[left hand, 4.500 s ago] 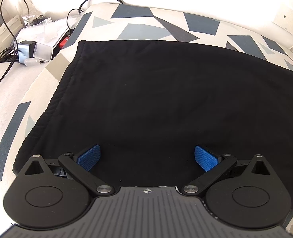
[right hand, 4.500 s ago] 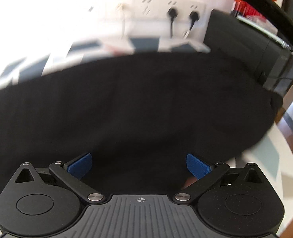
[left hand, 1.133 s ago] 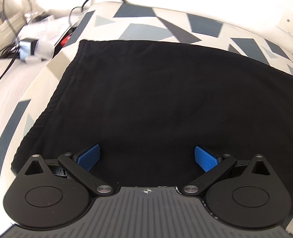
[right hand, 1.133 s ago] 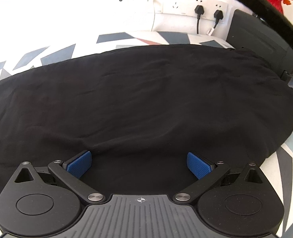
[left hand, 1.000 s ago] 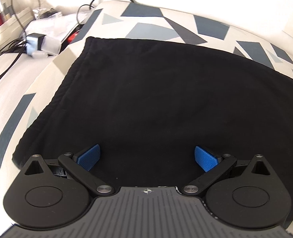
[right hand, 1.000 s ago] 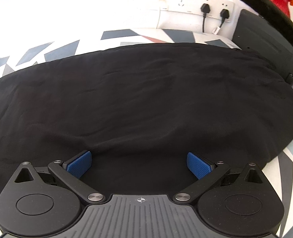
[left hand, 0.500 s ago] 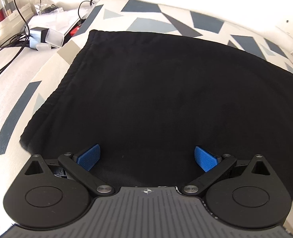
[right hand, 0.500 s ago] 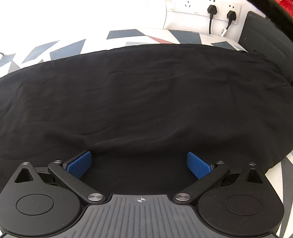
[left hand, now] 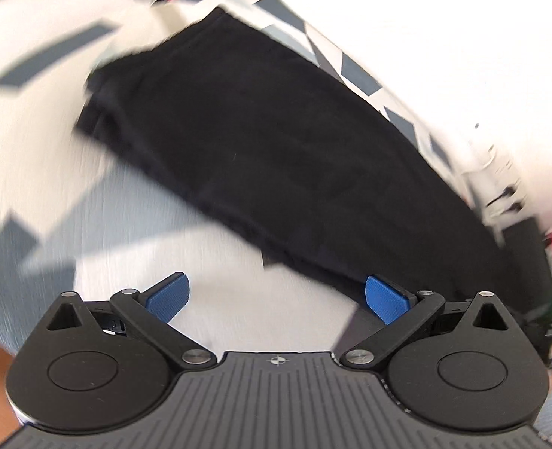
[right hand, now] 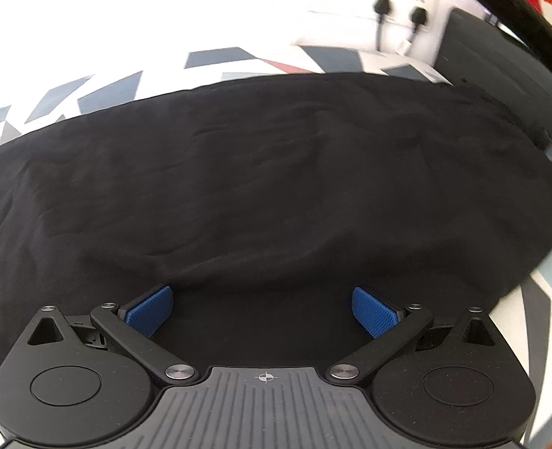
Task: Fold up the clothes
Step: 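Grasp the black garment's edge with the left tool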
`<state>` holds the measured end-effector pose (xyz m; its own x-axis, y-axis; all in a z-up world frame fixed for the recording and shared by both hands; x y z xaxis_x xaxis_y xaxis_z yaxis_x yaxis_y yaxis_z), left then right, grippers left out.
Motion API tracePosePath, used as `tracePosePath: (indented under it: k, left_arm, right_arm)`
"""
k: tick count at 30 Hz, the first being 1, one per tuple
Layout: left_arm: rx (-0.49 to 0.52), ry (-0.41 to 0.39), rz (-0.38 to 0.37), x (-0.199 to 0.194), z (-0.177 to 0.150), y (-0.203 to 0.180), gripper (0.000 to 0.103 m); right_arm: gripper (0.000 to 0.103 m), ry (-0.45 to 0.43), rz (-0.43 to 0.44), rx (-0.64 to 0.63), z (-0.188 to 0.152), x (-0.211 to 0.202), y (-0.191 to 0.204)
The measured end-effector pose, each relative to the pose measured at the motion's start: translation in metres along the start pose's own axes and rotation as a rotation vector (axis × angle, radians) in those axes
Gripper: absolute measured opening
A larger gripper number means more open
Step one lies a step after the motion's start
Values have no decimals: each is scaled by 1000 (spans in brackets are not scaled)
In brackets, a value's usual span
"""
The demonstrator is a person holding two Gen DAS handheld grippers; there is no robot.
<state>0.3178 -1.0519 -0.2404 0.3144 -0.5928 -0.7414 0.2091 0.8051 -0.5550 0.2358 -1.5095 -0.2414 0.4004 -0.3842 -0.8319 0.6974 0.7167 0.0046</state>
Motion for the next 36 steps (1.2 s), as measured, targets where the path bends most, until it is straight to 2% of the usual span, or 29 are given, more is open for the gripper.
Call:
tracePosePath:
  k: [4,7,14,25,26,27,28,29,30,33,36]
  left_arm:
    - [-44,-29,-5,-8,0,11,102]
    - [-126,-63,-21,-10,12,22,102]
    - [-289,-165,0,2,46,42,102]
    - [-411,-287,-26,12,78,59,100]
    - [-399,-294,-4,12,79,59,94]
    - [-388,-299,19,13,81,59,76]
    - [-378,-296,51,14,82,60,64]
    - [-378,-287,80,15,82,63,36]
    - [-393,-275,91,16,82,66,22]
    - [-479,-274,45,15,79,75,14]
    - [-462,-292,44,10,78,71,12]
  right_arm:
    - [102,-43,-38,51,-6,-4,2]
    - [102,-68,-54,75,-9,-6,4]
    - [102,-28,-20,51,-4,-2,-1]
    - [102,-37,14,14,-6,-3,1]
    - [102,-36,15,15,-6,-2,0]
    - [102,-37,15,15,-6,-2,0]
    - [102,-41,16,14,-7,-3,0]
    - [102,-49,17,13,-7,-3,-1]
    - [102,-58,19,11,-8,-3,-1]
    - [102,-61,27,16,-8,-5,-1]
    - [102,-36,33,36,-7,-7,0]
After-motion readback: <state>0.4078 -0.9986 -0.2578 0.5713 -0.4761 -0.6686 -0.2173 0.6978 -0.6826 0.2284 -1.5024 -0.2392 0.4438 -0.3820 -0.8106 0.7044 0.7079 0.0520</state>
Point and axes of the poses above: each gripper's, at about its wrist camera, not at the fingertips, and x roughly the way its jaws point, y to its left, z to its top, the point moved 10 cm from there along x, roughly the way its jaws point
